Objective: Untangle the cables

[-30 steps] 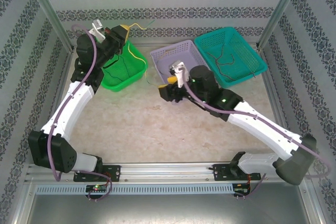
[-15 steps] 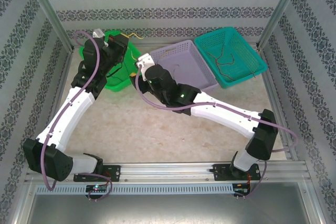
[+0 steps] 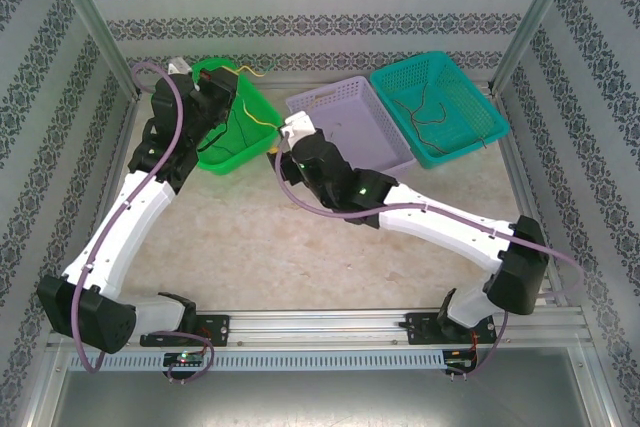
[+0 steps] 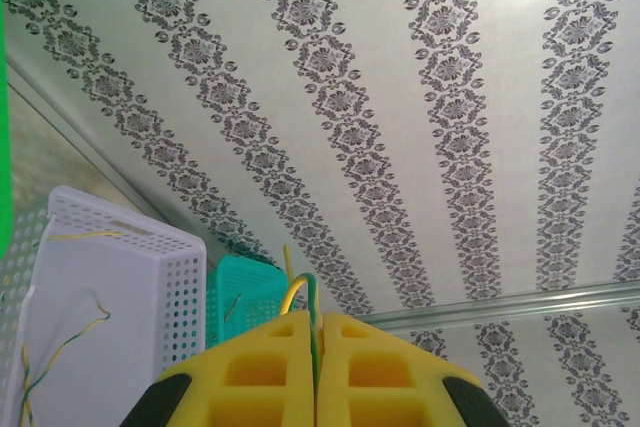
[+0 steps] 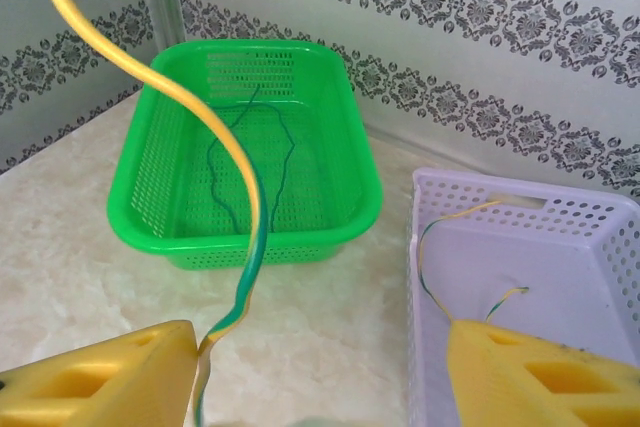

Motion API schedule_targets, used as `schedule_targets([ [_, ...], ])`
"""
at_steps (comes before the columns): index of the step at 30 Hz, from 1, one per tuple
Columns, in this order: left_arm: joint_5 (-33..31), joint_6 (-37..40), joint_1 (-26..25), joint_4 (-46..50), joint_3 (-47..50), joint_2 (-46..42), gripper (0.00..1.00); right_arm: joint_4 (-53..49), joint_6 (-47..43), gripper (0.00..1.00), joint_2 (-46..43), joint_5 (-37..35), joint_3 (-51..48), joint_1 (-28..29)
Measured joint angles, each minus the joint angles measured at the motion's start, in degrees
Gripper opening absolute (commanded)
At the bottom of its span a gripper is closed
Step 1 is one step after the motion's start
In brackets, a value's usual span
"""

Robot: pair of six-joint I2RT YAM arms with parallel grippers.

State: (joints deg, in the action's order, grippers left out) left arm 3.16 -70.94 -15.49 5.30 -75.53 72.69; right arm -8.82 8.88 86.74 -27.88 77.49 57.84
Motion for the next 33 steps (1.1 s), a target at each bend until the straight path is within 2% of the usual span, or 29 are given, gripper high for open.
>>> schedule_targets([
  [3,-0.4,0.0,-0.4,0.4,0.0,0.0,0.00,0.6,1.4,0.64,0.9,0.3,0.4,-0.4],
  [6,-0.5,0.0,-0.7,0.5,0.0,0.0,0.00,0.9,2.9,0.55,3.4,0.7,2.4,-1.1],
  [9,-0.7,0.0,-0.7,0.8,0.0,-0.1,0.00,0.9,4.0,0.30,4.7,2.1,3.1,-2.3],
  [14,-1.1,0.0,-0.7,1.3,0.0,-0.4,0.00,1.2,5.0,0.01,4.8,5.1,3.4,-4.3],
  [19,-1.7,0.0,-0.5,1.3,0.0,-1.2,0.00,2.3,5.3,0.00,4.3,14.6,2.7,-6.7],
  [23,1.0,0.0,1.4,-1.7,-0.1,-0.5,0.00,2.0,7.0,0.00,2.3,31.5,1.1,-11.2],
  [29,13.0,-2.0,5.1,-14.0,-5.0,10.0,0.00,2.4,10.4,0.00,2.4,57.4,1.7,-17.0],
  [33,22.6,-6.8,5.3,-22.4,-10.8,20.2,0.00,5.2,14.5,0.00,5.4,68.1,3.7,-19.3],
])
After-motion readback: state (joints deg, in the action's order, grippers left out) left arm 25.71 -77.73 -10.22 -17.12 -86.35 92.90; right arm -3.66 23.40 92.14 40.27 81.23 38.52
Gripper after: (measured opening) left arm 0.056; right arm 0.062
